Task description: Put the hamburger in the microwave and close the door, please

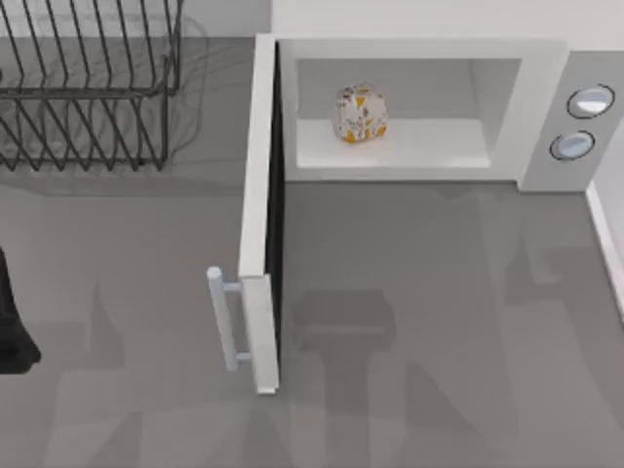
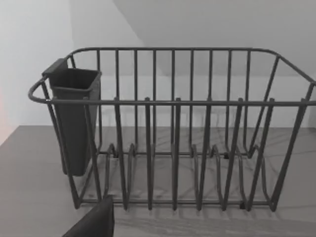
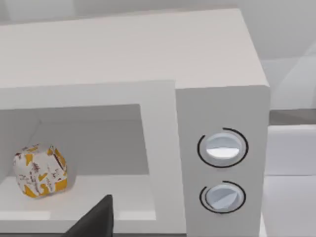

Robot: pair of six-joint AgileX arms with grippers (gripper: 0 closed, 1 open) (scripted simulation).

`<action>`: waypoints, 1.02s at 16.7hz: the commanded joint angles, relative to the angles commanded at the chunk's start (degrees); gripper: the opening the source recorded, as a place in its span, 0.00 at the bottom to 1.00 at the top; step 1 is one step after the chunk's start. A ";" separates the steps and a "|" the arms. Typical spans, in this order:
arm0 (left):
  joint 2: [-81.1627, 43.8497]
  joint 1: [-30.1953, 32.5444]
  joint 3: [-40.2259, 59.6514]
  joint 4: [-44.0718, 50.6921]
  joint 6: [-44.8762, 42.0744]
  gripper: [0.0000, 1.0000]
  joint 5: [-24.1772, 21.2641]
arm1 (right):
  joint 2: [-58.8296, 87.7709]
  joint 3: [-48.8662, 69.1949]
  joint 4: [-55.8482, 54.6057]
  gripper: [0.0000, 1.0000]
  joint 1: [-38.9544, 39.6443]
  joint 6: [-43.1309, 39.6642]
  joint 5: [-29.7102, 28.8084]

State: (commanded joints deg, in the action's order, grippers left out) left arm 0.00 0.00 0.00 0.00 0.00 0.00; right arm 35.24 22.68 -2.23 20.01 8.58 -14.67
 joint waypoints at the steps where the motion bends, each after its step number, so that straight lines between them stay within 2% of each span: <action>1: 0.00 0.00 0.00 0.00 0.00 1.00 0.00 | -6.12 -3.19 0.32 1.00 -2.80 -1.20 2.06; 4: 0.00 0.00 0.00 0.00 0.00 1.00 0.00 | -21.25 -12.11 1.20 1.00 -10.64 -4.58 7.84; 8: 0.00 0.00 0.00 0.00 0.00 1.00 0.00 | -32.87 -20.69 2.04 1.00 -18.22 -7.83 13.39; 15: 0.00 0.00 0.00 0.00 0.00 1.00 0.00 | -35.24 -22.68 2.23 1.00 -20.01 -8.58 14.67; 17: 0.00 0.00 0.00 0.00 0.00 0.85 0.00 | -35.24 -22.68 2.23 1.00 -20.01 -8.58 14.67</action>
State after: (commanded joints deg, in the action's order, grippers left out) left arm 0.00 0.00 0.00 0.00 0.00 0.00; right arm 0.00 0.00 0.00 0.00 0.00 0.00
